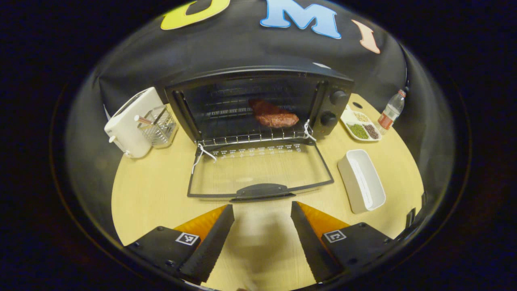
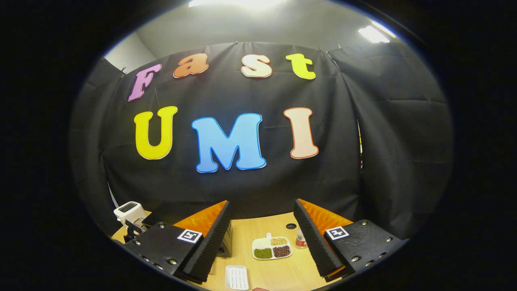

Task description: Open the electric oven with the left hand, put the food in, and close the electric oven.

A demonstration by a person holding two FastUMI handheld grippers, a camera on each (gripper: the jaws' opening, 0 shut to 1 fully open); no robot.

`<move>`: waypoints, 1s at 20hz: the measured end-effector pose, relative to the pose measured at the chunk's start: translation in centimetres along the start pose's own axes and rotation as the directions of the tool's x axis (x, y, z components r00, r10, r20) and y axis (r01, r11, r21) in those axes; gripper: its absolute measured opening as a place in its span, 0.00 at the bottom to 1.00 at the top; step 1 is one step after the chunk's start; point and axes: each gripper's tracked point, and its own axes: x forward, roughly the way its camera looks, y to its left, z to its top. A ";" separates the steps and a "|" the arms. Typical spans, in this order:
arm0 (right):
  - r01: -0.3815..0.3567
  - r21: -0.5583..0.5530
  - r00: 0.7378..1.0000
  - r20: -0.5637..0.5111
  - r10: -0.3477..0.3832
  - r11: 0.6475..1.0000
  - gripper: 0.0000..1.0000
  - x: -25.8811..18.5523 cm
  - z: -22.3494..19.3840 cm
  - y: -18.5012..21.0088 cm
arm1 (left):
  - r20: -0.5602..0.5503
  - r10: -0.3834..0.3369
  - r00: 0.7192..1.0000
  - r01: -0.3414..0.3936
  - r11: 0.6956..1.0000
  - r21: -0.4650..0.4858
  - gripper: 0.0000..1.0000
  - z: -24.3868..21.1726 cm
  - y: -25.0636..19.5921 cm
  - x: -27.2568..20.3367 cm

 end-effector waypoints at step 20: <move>0.063 0.012 0.997 -0.051 -0.062 0.998 0.96 0.2 -1.2 -2.4 | -0.156 -0.010 0.988 0.003 0.999 -0.045 0.95 -0.8 0.9 5.3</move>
